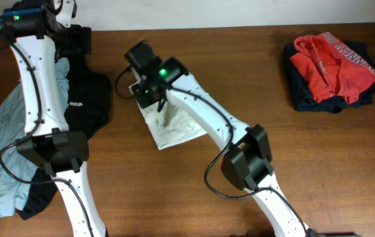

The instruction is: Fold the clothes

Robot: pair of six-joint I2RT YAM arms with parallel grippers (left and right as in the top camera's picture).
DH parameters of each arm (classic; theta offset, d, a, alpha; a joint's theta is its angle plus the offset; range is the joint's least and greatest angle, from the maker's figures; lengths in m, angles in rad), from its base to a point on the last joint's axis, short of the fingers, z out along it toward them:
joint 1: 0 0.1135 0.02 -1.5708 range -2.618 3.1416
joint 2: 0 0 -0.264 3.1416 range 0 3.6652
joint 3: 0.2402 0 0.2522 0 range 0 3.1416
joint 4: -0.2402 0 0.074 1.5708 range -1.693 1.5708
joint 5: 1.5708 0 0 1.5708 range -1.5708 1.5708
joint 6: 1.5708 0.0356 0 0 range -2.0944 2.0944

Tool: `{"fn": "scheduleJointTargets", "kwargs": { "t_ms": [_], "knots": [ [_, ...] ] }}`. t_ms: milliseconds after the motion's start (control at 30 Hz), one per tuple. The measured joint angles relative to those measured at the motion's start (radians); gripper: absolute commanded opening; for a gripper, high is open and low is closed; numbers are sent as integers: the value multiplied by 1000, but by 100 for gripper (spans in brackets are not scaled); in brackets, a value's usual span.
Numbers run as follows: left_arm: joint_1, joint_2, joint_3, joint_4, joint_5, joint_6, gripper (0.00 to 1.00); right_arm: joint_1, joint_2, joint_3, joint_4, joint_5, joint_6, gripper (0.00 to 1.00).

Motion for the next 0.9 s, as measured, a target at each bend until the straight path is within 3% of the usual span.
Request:
{"fn": "scheduleJointTargets", "kwargs": {
  "t_ms": [167, 200, 267, 367, 667, 900],
  "knots": [
    [0, 0, 0, 0, 0, 0, 93, 34, 0, -2, -15, -1, -3, 5],
    [0, 0, 0, 0, 0, 0, 93, 39, 0, -3, -22, -1, -8, 19],
    [0, 0, 0, 0, 0, 0, 93, 44, 0, -3, -38, -1, -13, 59],
    [0, 0, 0, 0, 0, 0, 93, 45, 0, -3, -72, 10, -19, 69],
    [0, 0, 0, 0, 0, 0, 93, -4, 0, 8, -295, 111, -18, 72],
    [0, 0, 0, 0, 0, 0, 93, -122, 0, 12, -408, 162, 155, 72]
  ]
}}
